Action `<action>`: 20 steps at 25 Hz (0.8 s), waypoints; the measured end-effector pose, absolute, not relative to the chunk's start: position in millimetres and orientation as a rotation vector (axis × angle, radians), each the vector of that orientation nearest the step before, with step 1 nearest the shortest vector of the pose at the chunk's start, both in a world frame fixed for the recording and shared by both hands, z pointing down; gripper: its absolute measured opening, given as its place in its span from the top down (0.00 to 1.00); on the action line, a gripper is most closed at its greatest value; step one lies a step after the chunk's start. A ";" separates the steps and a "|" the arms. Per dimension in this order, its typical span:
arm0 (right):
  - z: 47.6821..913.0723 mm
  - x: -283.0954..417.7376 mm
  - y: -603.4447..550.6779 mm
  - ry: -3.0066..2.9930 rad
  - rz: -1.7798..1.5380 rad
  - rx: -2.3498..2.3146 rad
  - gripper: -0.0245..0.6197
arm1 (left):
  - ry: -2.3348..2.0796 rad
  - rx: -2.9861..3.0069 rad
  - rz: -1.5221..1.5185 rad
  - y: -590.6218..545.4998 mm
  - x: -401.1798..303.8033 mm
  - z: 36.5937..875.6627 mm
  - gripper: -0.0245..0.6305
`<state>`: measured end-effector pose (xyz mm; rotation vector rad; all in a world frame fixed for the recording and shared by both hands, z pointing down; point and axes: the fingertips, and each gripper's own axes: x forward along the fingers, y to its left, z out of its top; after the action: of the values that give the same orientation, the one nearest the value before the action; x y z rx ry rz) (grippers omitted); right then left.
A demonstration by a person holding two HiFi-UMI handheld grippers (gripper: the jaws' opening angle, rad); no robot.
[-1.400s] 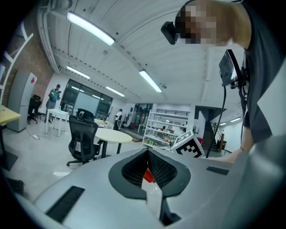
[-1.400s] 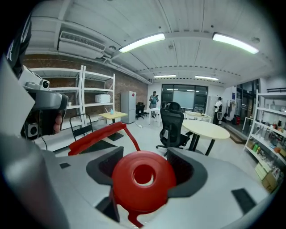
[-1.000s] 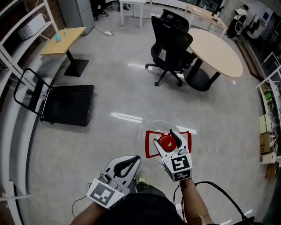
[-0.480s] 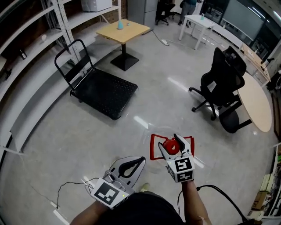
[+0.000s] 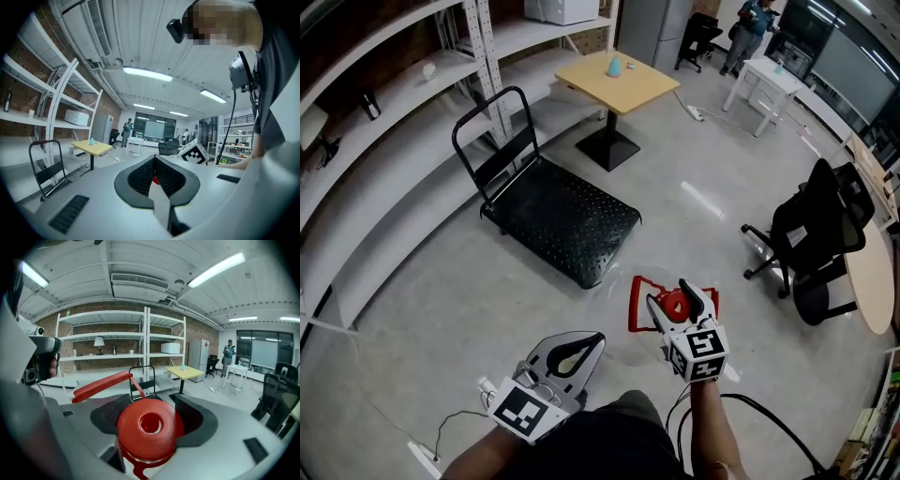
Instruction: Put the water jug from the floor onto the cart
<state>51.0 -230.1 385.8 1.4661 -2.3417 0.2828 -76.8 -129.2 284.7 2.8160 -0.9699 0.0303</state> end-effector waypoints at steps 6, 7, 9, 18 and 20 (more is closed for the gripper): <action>374.6 -37.9 -367.3 -2.432 0.260 1.462 0.50 | -1.045 2.786 0.063 -234.6 -159.1 282.8 0.96; 375.6 -52.0 -390.4 -2.444 0.254 1.454 0.50 | -1.057 2.777 0.074 -253.4 -170.2 286.4 0.96; 380.3 -78.1 -438.8 -2.462 0.244 1.435 0.50 | -1.079 2.770 0.083 -295.5 -189.6 291.6 0.96; 427.9 -170.2 -648.7 -2.462 0.248 1.381 0.50 | -1.094 2.743 0.171 -513.4 -256.1 307.9 0.96; 440.2 -188.0 -690.8 -2.451 0.237 1.369 0.50 | -1.083 2.712 0.184 -556.8 -270.4 313.2 0.96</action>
<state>-188.0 -690.8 440.2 1.3694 -2.4511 0.2371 -270.4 -556.8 313.2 2.7125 -1.0833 0.1837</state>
